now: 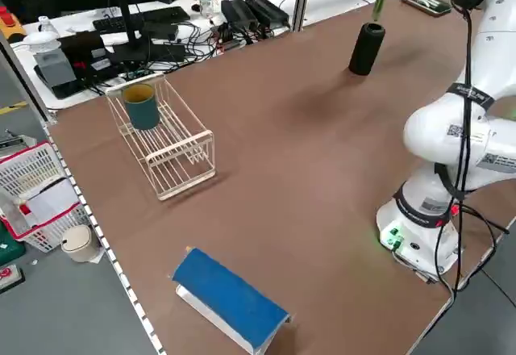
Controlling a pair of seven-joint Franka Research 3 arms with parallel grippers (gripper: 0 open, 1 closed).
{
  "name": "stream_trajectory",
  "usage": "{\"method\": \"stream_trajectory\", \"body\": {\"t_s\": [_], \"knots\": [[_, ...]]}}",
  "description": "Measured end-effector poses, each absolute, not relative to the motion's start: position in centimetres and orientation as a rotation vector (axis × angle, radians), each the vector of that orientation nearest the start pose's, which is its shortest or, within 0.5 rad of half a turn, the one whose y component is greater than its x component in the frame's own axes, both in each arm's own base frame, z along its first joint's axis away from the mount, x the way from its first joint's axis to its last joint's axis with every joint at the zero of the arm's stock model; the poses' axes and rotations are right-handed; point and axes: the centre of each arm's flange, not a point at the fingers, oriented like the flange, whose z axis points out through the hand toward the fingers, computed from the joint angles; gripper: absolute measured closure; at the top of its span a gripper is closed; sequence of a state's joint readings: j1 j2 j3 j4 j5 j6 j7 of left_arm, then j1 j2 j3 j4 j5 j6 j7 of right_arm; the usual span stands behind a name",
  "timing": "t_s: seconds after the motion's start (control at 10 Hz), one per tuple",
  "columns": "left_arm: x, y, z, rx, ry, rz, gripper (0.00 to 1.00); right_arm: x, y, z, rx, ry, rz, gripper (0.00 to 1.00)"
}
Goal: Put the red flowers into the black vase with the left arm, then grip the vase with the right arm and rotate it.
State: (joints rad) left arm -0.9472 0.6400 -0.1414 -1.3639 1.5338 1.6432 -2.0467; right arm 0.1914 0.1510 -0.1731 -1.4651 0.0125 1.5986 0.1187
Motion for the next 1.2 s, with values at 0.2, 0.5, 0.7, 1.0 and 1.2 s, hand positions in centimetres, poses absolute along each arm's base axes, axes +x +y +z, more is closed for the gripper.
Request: {"method": "stream_trajectory", "body": {"t_s": [0.2,0.5,0.7,1.0,1.2], "knots": [[44.3,-58.6,39.4,-2.135,-0.551,-1.857,0.93,60.2,2.0,59.1,-3.152,0.157,0.023,0.0],[44.0,-59.2,38.1,-2.134,-0.563,-1.879,0.93,60.2,2.0,59.1,-3.152,0.157,0.023,0.0],[44.3,-59.0,36.0,-2.097,-0.575,-1.894,0.93,60.2,2.0,59.1,-3.152,0.157,0.023,0.0],[44.4,-58.9,34.1,-2.084,-0.603,-1.9,0.93,60.2,2.0,59.0,-3.152,0.157,0.024,0.0],[44.2,-59.1,32.9,-2.088,-0.615,-1.904,0.93,60.2,2.0,59.0,-3.152,0.157,0.024,0.0]]}}
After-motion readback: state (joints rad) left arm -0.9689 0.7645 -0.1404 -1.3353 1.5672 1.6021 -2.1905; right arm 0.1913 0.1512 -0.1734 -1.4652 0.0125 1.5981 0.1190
